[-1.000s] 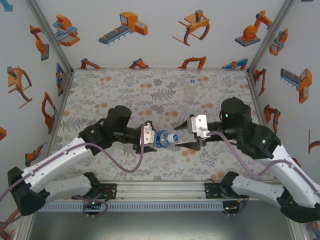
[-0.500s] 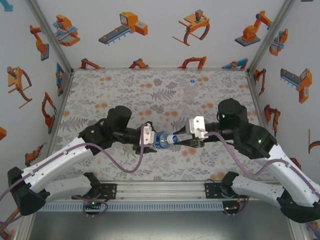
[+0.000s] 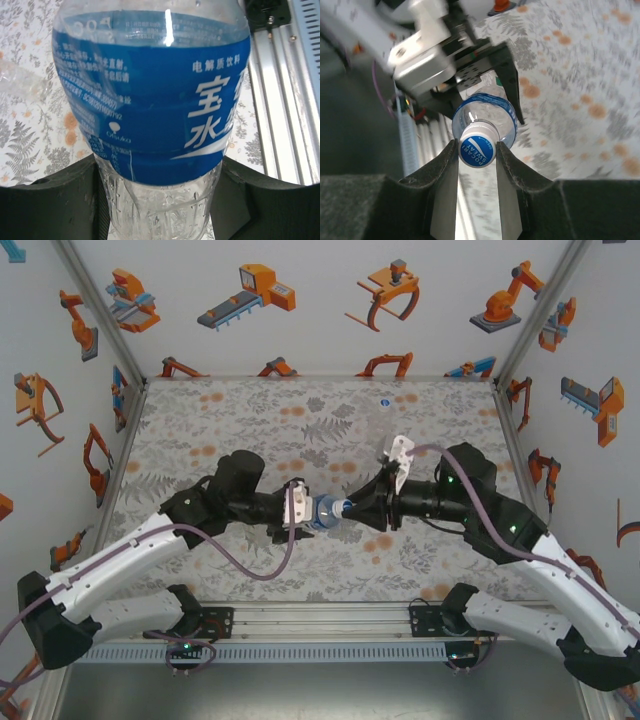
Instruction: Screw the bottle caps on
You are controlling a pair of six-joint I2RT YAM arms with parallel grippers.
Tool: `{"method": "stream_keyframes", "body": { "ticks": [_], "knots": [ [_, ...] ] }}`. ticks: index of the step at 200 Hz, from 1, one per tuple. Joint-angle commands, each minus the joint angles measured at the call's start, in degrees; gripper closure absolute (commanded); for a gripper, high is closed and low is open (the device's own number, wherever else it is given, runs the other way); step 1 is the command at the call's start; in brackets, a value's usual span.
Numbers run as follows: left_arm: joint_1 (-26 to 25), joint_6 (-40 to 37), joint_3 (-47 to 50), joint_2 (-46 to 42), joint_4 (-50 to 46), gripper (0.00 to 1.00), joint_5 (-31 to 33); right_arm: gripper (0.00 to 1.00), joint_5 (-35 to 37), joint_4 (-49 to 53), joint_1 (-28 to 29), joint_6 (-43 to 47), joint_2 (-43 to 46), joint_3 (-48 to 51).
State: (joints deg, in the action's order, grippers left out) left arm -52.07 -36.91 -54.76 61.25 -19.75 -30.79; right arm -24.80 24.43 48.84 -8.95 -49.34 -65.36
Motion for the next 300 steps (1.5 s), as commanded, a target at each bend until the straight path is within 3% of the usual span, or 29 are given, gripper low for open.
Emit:
{"method": "stream_keyframes", "body": {
  "ticks": [1,36,98,104,130,163,200,256,300],
  "knots": [
    [-0.2,-0.1,-0.8,1.2,7.9,1.0,1.9,1.0,15.5,-1.7,0.1,-31.1,-0.2,1.3],
    [-0.2,0.3,-1.0,3.8,11.7,1.0,3.4,1.0,26.3,8.7,0.1,-54.6,-0.6,-0.4],
    [-0.2,0.0,-2.8,5.8,11.2,1.0,1.2,1.0,25.2,9.4,0.1,-50.9,-3.0,-3.7],
    [-0.2,-0.1,-2.8,5.7,10.8,1.0,0.9,0.99,24.8,8.5,0.1,-49.3,-3.0,-3.6],
    [-0.2,-0.3,-2.9,4.7,9.0,1.0,0.2,0.64,21.9,2.9,0.1,-38.6,-1.8,-2.9],
    [-0.2,0.0,-2.4,3.3,6.9,1.0,-1.2,0.47,18.1,-1.8,0.1,-23.7,0.5,-3.1],
    [-0.2,0.6,-1.4,1.8,5.0,1.0,-3.6,0.45,10.3,-1.8,0.1,-4.2,1.5,-3.9],
    [-0.2,-0.2,-0.9,-0.9,1.0,1.0,-6.3,0.45,-11.2,5.4,0.1,24.2,-1.3,-10.3],
    [-0.2,-0.5,-0.9,-2.6,-1.5,1.0,-7.3,0.45,-18.9,10.4,0.1,36.8,-3.0,-12.3]
  ]
}}
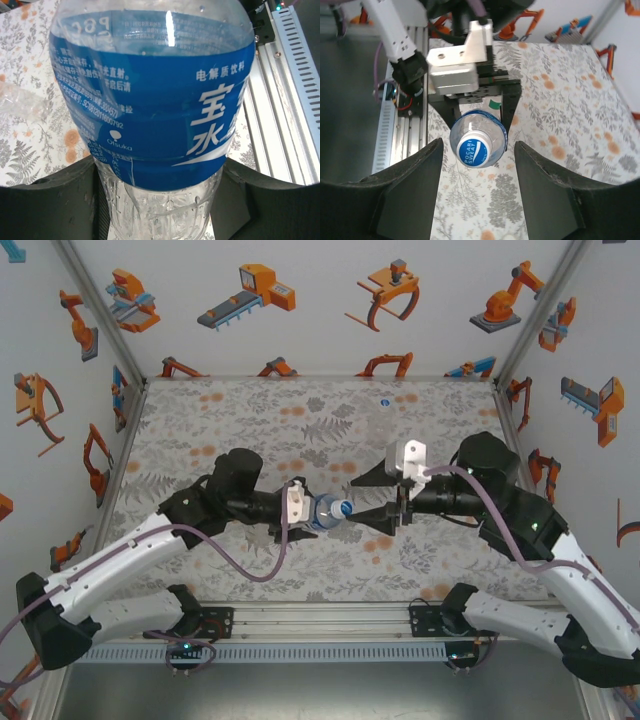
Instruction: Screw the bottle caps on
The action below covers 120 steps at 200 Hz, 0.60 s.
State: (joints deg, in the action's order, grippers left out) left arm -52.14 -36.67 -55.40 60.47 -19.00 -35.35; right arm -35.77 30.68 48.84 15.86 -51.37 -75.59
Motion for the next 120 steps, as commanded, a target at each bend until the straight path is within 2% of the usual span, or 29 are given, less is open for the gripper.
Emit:
{"method": "stream_keyframes", "body": {
  "ticks": [1,43,120],
  "knots": [
    [-0.2,-0.8,-0.2,-1.9,-2.3,1.0,-2.8,0.45,-8.1,4.2,0.1,12.1,-1.0,-2.1],
    [-0.2,-0.1,0.6,-3.5,-2.6,1.0,-2.8,0.46,-9.4,4.5,0.1,13.4,-2.4,-1.7],
    [-0.2,0.5,0.7,-3.5,-2.6,1.0,-2.7,0.52,-11.2,-0.9,1.3,12.2,-2.9,1.3]
  ]
}}
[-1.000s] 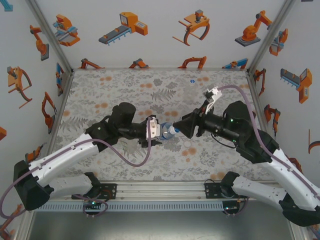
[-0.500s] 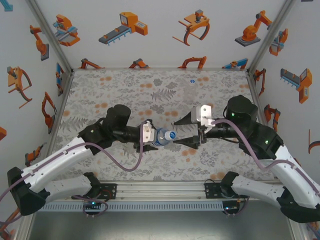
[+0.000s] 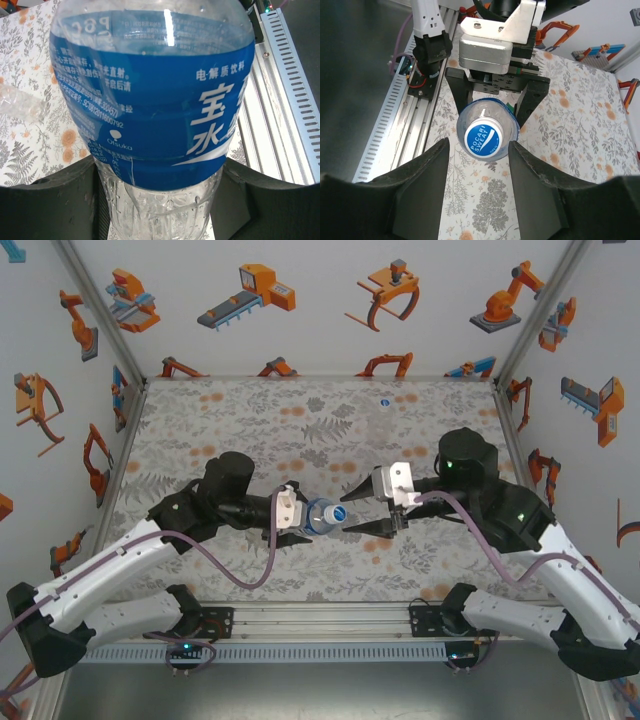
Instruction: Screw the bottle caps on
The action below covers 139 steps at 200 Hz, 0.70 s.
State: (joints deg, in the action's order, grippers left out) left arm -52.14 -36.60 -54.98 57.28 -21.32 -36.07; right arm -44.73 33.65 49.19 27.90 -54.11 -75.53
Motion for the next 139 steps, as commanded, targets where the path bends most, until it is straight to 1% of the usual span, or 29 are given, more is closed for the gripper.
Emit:
{"method": "stream_keyframes", "body": {
  "ticks": [1,29,40,64,86,103,115,128,139],
  "knots": [
    [-0.2,0.4,0.2,-0.3,-0.2,1.0,-1.9,0.52,-2.3,-4.0,1.0,0.1,-0.2,1.3],
    [-0.2,0.3,0.2,-0.1,-0.2,1.0,-1.9,0.53,-1.4,-4.7,1.6,0.1,-0.5,2.5],
    [-0.2,0.3,0.2,0.0,-0.1,1.0,-2.0,0.55,-0.9,-5.1,1.8,0.1,-0.8,2.8],
    [-0.2,0.5,0.2,0.6,-0.1,1.0,-2.2,0.62,-0.2,-6.4,2.4,0.0,-0.7,3.6],
    [-0.2,0.4,0.3,0.5,-0.1,1.0,-2.2,0.74,1.9,-6.5,2.5,0.1,-0.2,5.0],
    [-0.2,0.4,0.2,0.5,0.3,1.0,-2.2,0.78,3.1,-6.3,2.7,-0.2,0.3,6.2],
    [-0.2,0.6,0.2,0.6,1.0,1.0,-1.9,0.83,5.2,-7.6,2.8,-3.2,1.0,7.5],
    [-0.2,1.2,0.5,0.6,2.5,1.0,-1.4,0.88,9.5,-10.0,2.8,-9.4,2.1,9.1],
    [-0.2,2.3,1.0,0.8,4.5,1.0,-0.2,0.96,14.3,-12.7,2.9,-16.0,3.2,10.7]
  ]
}}
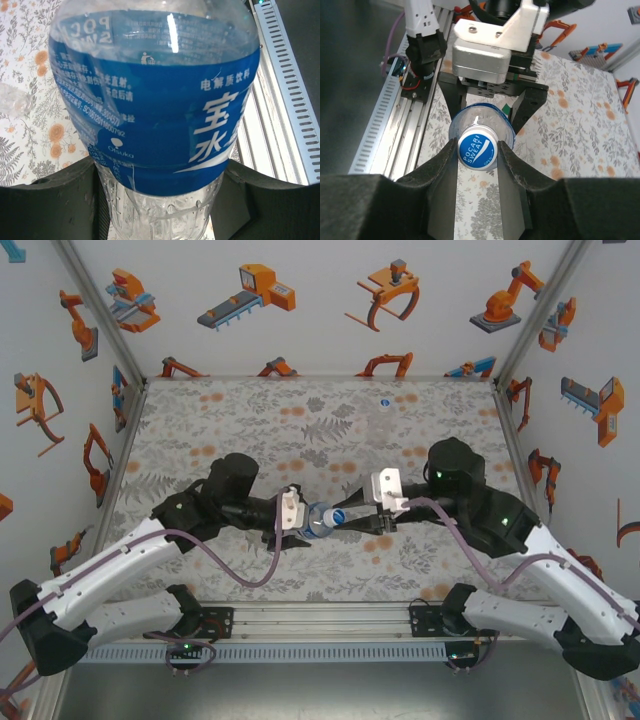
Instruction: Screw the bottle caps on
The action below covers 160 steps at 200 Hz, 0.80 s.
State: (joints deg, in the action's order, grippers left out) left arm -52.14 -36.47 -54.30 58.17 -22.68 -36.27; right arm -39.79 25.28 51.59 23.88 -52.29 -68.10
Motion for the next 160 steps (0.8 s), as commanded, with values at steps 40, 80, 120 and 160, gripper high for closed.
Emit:
{"method": "stream_keyframes", "body": {
  "ticks": [40,80,120,160],
  "knots": [
    [-0.2,6.1,1.7,2.2,14.7,1.0,6.5,1.0,35.2,-11.3,0.5,-46.7,6.7,9.7],
    [-0.2,7.1,0.1,6.6,18.0,1.0,9.2,1.0,57.7,5.8,0.5,-83.2,6.6,7.8],
    [-0.3,7.5,-1.7,9.3,18.2,1.0,9.8,1.0,55.2,4.1,0.5,-86.4,5.3,7.3],
    [-0.3,6.7,-3.5,10.0,14.2,1.0,5.7,0.69,47.6,-8.5,0.5,-63.5,8.9,9.8]
  ]
}}
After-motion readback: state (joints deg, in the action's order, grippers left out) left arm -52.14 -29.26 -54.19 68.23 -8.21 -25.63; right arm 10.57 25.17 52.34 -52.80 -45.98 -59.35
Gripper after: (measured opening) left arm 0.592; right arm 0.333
